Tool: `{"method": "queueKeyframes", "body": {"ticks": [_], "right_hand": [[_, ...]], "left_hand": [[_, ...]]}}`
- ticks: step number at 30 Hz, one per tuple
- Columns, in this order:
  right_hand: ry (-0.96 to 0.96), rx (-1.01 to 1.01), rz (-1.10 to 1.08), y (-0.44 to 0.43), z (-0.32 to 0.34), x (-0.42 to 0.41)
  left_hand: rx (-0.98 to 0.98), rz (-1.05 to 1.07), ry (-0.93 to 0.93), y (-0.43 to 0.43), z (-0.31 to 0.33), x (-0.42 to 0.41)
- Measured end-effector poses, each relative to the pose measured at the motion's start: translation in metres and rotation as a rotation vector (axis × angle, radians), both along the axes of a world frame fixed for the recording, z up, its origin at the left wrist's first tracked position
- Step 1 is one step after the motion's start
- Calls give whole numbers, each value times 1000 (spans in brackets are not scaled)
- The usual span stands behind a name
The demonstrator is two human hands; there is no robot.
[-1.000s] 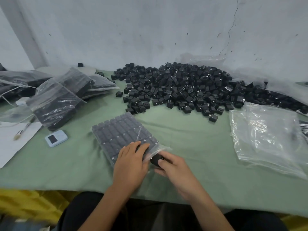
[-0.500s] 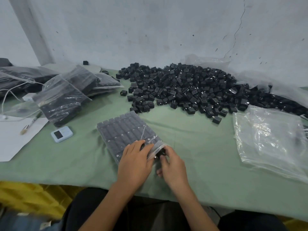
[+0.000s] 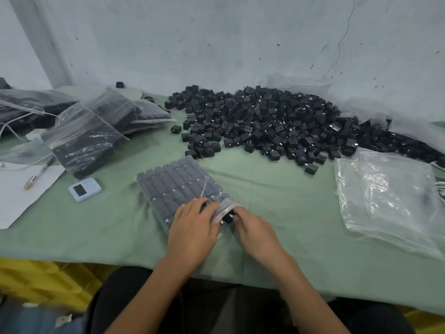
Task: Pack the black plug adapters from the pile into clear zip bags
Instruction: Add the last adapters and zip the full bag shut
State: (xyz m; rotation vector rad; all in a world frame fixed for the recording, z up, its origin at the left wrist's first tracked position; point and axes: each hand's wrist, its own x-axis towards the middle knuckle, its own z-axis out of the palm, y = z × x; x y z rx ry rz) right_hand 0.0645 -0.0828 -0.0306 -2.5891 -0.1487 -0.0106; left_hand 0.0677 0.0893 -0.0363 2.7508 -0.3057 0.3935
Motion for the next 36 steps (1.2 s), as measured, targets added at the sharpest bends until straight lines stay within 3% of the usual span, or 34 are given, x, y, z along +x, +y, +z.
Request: {"method": "queueKeyframes", "body": {"ticks": [5,9,12,23,26,29,34,36], "right_hand": [[-105,-45,-102,3,-6,3],[-98,111,-143,-1,-8,6],[-82,165,-128,-3,-10,7],[18,74,-13,-1,-11,19],[-50,152,-33,-4,-12,14],[-210,259,-217,-11,-16,11],[-139,-8,-256,-11,-10,19],[-160,-12,-310,-14,-10,18]], "left_hand": [[23,-5,22,-1,7,7],[26,35,16,-14,13,16],[-26,20,17,-21,12,22],[-33,22,7,-20,5,26],[9,14,-16,-20,5,23],[-1,6,-12,-20,5,22],[61,15,7,-22,6,22],[86,20,4,-24,7,20]]}}
